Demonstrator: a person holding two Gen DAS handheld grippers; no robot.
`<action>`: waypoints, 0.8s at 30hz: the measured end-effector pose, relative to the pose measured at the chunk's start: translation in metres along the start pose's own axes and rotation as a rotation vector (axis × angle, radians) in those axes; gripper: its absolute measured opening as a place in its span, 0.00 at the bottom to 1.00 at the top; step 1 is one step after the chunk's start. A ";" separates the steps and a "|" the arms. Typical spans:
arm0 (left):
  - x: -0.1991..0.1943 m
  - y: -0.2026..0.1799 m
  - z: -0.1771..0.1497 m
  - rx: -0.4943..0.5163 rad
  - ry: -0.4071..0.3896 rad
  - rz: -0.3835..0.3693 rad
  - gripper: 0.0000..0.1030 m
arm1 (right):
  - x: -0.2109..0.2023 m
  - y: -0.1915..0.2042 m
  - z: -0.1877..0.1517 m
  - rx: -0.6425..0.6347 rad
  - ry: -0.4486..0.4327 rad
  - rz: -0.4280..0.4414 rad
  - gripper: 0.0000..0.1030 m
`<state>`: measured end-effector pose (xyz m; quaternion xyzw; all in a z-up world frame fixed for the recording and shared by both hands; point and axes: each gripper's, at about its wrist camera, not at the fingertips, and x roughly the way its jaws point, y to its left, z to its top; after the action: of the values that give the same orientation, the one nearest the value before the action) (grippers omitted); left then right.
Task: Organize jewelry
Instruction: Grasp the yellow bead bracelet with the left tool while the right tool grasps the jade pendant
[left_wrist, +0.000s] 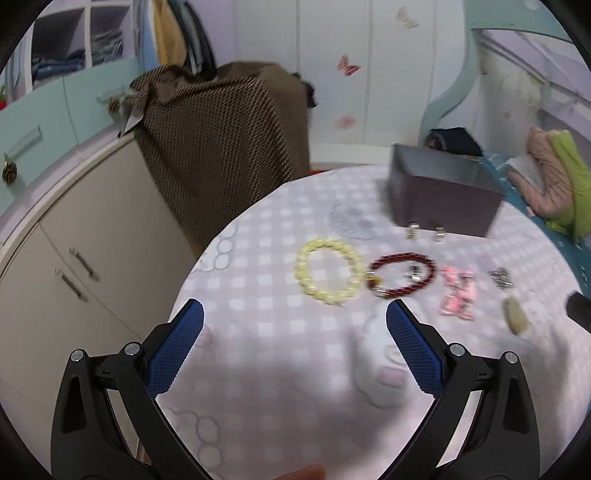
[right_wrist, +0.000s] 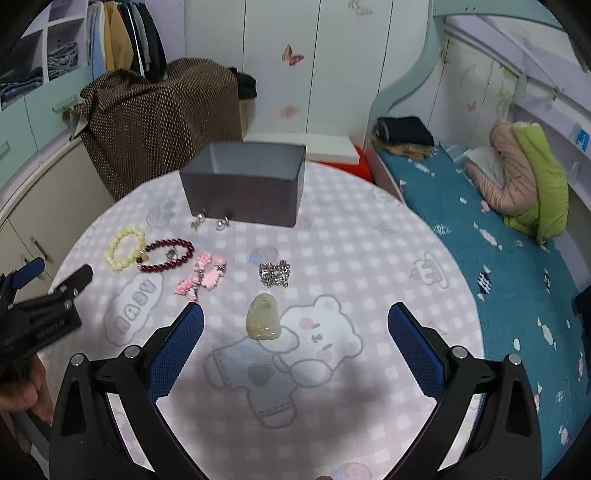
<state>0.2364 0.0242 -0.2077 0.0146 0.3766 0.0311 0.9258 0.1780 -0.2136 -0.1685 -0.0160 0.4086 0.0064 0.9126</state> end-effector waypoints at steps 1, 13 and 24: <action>0.005 0.002 0.001 -0.006 0.007 0.007 0.95 | 0.004 -0.001 0.000 0.002 0.010 0.002 0.93; 0.080 0.013 0.023 0.007 0.150 0.109 0.95 | 0.057 -0.006 -0.005 0.000 0.116 0.030 0.93; 0.086 0.008 0.027 -0.027 0.153 -0.024 0.57 | 0.072 0.009 -0.012 -0.088 0.126 0.101 0.34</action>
<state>0.3168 0.0384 -0.2477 -0.0046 0.4461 0.0262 0.8946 0.2165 -0.2050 -0.2301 -0.0358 0.4648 0.0695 0.8819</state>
